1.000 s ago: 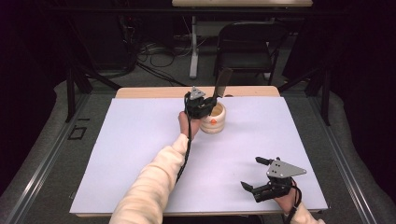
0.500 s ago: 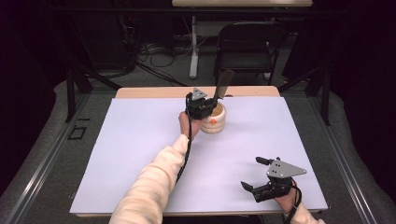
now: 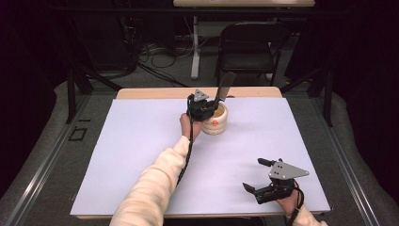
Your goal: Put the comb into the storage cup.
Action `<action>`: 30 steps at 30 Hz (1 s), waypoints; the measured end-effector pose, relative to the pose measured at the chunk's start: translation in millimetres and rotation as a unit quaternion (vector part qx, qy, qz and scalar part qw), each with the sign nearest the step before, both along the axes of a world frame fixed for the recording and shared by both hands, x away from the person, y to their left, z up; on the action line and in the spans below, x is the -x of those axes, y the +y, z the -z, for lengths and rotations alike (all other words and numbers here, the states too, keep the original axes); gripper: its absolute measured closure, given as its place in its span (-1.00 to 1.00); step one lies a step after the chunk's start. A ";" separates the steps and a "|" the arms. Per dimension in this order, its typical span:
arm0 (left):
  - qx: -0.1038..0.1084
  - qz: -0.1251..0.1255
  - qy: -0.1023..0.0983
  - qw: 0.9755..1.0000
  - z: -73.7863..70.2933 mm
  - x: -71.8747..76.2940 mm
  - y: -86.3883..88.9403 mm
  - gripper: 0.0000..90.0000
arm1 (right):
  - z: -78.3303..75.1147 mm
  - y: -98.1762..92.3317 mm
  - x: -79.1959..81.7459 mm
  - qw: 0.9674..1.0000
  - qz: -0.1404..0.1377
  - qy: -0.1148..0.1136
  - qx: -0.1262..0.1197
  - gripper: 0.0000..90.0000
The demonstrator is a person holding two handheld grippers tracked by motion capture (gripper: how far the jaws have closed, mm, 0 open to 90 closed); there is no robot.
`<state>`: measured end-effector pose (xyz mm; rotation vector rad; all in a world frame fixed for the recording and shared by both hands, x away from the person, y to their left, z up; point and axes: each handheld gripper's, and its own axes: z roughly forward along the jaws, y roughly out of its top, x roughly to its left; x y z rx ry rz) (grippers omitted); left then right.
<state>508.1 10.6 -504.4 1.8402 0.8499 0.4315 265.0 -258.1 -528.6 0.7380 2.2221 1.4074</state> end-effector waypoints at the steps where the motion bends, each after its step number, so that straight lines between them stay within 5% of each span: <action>1: 0.000 -0.001 0.000 1.000 0.2 0.1 0.0 0.61 | 0.1 0.1 0.0 1.000 0.000 0.000 0.000 -1.00; 26: -0.014 0.003 0.003 1.000 0.7 2.5 -0.5 0.59 | 0.1 0.1 0.0 1.000 0.000 -0.001 0.000 -1.00; 30: -0.013 0.008 0.002 1.000 -1.9 4.0 1.9 0.42 | 0.0 0.2 0.0 1.000 0.000 -0.001 0.000 -1.00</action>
